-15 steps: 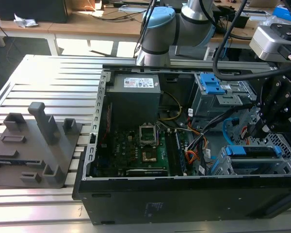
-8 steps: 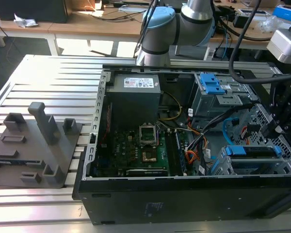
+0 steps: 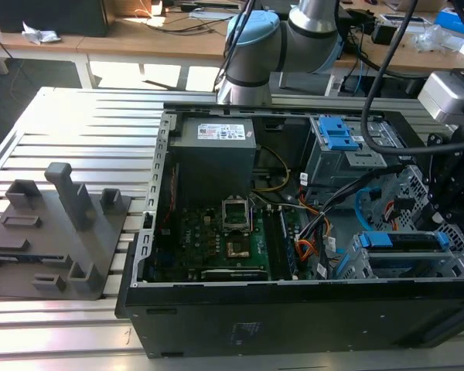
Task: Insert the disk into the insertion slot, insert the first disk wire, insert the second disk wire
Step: 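Insert the disk into the insertion slot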
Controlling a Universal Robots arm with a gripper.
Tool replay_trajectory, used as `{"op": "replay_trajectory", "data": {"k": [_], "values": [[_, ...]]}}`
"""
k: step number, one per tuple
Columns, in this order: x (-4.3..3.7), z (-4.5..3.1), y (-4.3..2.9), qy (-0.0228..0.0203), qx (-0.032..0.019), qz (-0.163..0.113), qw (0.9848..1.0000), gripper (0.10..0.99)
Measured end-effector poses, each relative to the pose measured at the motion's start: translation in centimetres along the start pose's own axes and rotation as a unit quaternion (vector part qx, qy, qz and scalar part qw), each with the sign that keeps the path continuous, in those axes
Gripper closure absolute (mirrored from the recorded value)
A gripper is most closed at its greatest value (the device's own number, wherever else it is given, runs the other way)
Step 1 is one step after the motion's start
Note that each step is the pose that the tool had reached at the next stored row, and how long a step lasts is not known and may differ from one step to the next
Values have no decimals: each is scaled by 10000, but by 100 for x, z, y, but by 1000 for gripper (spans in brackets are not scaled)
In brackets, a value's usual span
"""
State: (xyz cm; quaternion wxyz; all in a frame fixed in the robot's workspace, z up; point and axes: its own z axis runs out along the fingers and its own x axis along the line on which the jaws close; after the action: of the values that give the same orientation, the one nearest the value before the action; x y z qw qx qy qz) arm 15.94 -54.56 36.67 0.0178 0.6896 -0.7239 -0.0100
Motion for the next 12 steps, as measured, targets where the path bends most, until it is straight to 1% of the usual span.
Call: {"op": "replay_trajectory", "data": {"k": [1,3,12], "values": [[-1,28,-5,0,0,0,10000,980],[-1,43,-10,0,0,0,10000,980],[-1,45,-17,0,0,0,10000,980]]}}
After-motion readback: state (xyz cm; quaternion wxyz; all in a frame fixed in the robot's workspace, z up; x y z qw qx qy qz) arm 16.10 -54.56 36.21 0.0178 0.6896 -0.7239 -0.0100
